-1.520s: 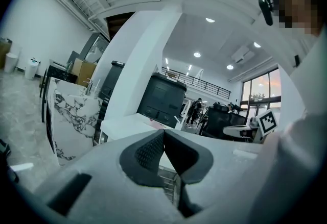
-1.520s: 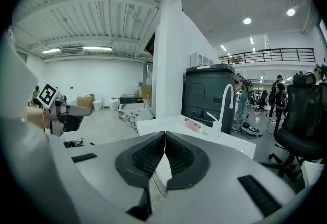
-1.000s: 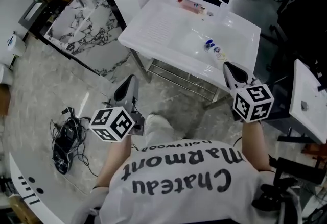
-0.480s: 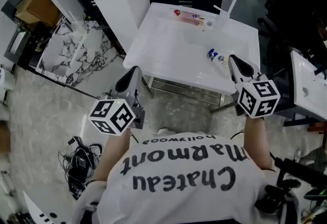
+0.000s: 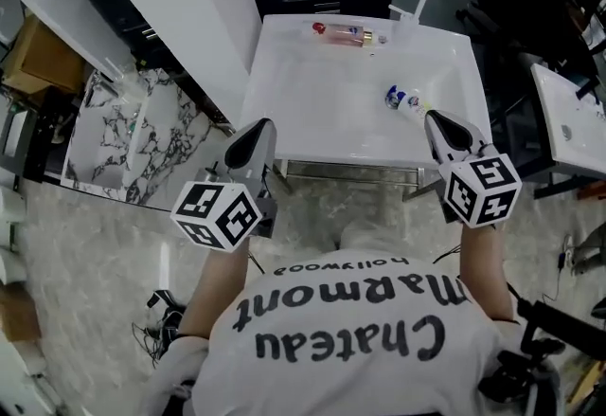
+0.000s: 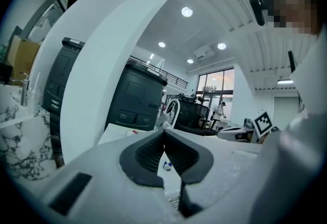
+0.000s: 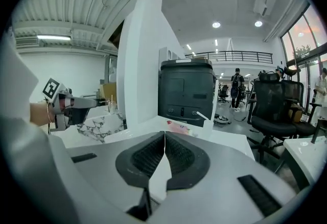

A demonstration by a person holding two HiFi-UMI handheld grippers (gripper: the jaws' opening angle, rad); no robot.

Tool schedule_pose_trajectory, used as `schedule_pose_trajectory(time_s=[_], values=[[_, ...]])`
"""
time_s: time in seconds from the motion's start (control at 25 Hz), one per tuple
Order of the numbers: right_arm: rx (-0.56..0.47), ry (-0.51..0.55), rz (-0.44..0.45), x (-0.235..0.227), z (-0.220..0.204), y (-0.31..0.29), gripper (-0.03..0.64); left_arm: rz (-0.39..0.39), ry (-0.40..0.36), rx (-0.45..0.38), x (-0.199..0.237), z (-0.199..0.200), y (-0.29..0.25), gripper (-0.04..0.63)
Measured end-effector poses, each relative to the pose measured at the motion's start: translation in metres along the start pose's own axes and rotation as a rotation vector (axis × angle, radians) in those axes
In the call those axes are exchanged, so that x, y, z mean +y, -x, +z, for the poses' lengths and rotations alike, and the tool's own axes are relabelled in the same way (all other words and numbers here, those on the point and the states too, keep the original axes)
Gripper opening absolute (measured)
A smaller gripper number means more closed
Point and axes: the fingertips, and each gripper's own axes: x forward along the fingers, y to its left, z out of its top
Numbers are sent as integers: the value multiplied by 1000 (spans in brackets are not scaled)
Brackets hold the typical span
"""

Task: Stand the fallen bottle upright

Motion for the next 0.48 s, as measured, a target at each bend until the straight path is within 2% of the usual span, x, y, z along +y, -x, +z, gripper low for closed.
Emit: schedule_pose_trajectory(time_s=[0.2, 0.48], values=[[41, -34, -31, -5, -16, -18, 14, -39, -5, 40, 4, -8, -26, 15], [-9, -92, -45, -28, -5, -62, 14, -74, -43, 94, 13, -14, -67, 15]])
